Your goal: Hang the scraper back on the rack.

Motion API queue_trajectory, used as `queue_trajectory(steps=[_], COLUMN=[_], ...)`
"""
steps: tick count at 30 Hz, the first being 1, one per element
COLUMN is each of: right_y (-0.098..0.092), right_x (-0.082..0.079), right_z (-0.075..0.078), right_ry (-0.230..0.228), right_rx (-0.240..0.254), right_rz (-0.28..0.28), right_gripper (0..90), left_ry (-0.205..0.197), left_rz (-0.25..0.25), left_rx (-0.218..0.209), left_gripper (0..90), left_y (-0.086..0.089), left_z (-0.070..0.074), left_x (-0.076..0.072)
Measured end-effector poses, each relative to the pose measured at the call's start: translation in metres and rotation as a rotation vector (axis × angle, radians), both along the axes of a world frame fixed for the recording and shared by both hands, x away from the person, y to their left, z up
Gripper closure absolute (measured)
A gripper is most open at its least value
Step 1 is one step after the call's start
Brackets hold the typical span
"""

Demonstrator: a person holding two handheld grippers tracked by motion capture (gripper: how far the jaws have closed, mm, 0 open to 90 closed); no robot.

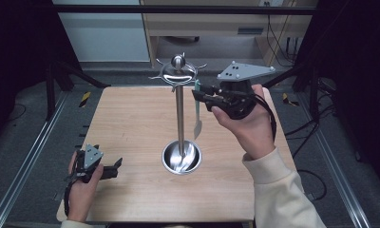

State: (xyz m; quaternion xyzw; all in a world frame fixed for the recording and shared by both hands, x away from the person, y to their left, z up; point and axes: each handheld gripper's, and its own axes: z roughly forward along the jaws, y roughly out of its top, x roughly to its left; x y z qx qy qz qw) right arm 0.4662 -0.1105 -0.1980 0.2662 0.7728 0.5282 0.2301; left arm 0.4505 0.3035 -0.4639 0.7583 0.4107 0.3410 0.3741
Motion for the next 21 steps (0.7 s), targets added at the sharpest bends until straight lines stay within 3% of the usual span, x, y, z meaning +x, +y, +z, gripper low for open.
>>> queue_trajectory(steps=[10,21], right_y=[0.001,-0.010], right_x=[-0.001,-0.006], right_z=[-0.002,-0.007], right_ry=[-0.002,-0.027], right_rx=[-0.006,-0.034], right_rz=[-0.005,-0.062], right_gripper=[68.5,40.1], left_ry=[0.001,0.003], left_rz=[-0.011,-0.012], left_rx=[0.002,0.004], left_gripper=[2.6,2.6], left_y=[-0.003,-0.003], left_z=[0.000,-0.001], left_x=[0.000,0.000])
